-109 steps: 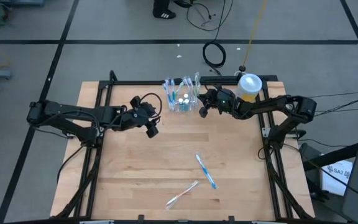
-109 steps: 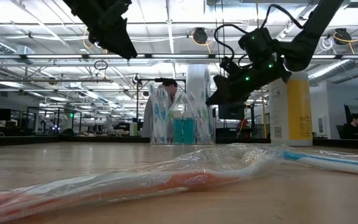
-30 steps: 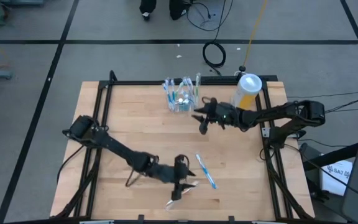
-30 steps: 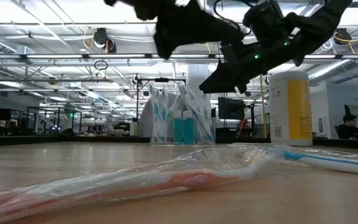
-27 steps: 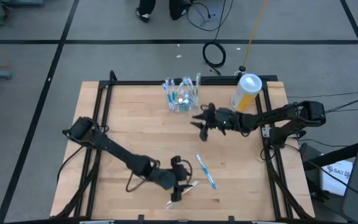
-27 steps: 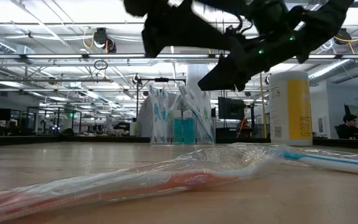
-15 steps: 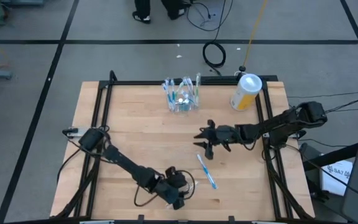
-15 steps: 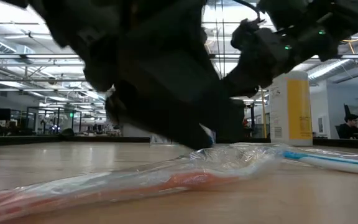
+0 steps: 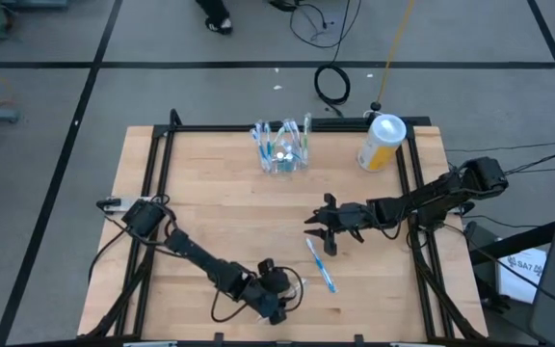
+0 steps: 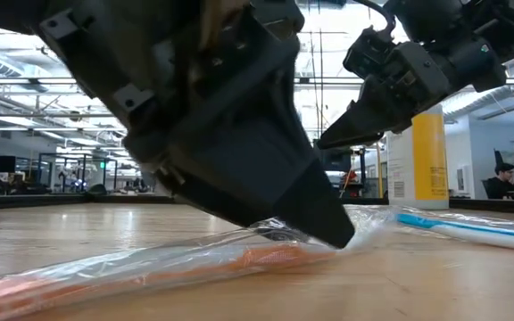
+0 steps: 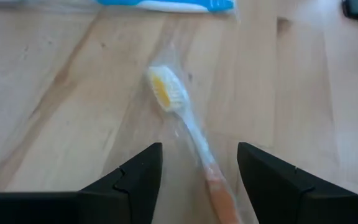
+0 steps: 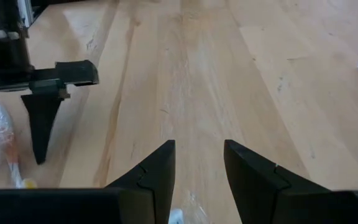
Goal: Pick & Place toothbrushing station
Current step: Put the orange toothbrush into the transparent organizer
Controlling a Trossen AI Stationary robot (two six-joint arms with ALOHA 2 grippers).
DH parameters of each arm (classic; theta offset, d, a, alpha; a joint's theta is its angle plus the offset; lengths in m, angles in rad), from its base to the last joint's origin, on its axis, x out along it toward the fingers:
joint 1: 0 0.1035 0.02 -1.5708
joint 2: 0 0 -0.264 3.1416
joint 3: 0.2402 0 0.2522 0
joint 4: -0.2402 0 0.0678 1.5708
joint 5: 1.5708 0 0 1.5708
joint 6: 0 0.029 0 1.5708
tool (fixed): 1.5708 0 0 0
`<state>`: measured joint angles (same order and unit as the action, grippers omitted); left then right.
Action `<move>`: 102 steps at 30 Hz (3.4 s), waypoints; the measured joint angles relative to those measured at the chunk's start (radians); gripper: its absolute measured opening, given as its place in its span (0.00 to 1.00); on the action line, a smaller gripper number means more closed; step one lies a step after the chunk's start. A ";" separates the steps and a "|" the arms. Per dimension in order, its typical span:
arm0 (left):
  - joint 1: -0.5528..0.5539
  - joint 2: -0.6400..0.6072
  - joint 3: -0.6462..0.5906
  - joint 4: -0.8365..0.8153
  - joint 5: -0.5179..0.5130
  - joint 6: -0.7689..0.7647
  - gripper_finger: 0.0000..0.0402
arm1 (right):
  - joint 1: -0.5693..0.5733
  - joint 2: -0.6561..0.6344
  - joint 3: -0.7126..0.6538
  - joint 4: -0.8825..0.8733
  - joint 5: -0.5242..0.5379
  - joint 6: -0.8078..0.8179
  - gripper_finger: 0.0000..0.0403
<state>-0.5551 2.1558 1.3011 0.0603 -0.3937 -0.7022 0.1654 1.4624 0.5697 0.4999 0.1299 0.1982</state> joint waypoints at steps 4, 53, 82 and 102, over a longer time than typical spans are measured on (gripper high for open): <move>-0.003 0.000 0.000 -0.030 0.000 0.010 0.46 | -0.002 0.000 0.000 0.004 0.003 0.000 0.32; 0.324 -0.572 -0.094 -0.550 -0.636 0.187 0.02 | 0.000 0.000 0.001 -0.029 0.003 0.026 0.32; 0.769 -0.582 -0.308 0.508 -0.039 0.792 0.01 | -0.022 0.000 0.001 -0.034 -0.004 -0.026 0.32; 0.981 -0.572 -0.678 1.079 0.291 0.847 0.01 | -0.072 0.000 0.001 0.002 -0.082 -0.113 0.32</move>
<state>0.4255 1.5837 0.6228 1.1390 -0.1026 0.1446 0.0930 1.4624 0.5705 0.5015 0.0483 0.0853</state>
